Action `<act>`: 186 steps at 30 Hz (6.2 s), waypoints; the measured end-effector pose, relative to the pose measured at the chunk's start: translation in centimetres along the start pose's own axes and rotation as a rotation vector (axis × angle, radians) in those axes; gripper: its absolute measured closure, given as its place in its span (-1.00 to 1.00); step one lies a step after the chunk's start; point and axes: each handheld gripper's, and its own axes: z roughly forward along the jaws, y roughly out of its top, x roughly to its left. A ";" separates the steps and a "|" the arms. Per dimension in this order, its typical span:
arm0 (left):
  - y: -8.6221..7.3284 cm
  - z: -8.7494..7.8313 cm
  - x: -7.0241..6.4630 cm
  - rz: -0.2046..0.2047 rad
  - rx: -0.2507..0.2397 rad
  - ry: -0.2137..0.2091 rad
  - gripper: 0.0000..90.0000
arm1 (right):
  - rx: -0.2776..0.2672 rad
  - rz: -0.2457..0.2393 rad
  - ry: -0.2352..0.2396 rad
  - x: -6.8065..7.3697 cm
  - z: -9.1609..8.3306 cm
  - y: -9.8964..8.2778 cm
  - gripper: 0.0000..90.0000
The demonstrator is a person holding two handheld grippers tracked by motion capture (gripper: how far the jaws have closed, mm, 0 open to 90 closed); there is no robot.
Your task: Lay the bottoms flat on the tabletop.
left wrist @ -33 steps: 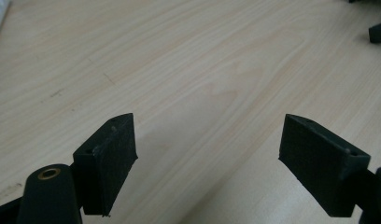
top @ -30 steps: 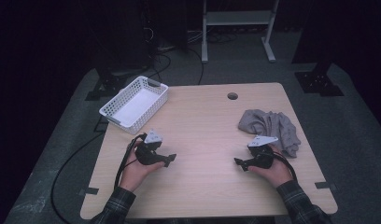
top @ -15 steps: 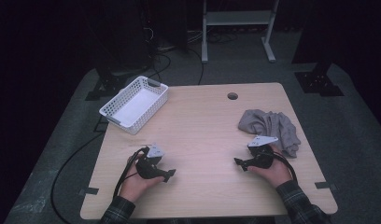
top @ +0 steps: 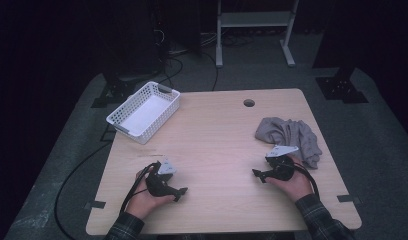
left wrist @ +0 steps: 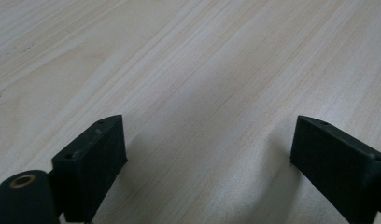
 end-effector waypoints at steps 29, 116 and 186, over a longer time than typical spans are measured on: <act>-1.0 0.2 0.3 0.016 -0.064 -0.020 -1.00 | -0.177 0.144 -0.245 -6.3 -7.0 1.9 -0.37; -1.0 0.3 0.4 0.025 -0.069 -0.028 -1.00 | -0.087 -0.077 0.235 5.8 3.3 9.2 0.20; -1.0 0.2 0.3 0.021 -0.069 -0.027 -1.00 | -0.048 0.306 -0.173 -12.8 -6.1 -2.1 0.57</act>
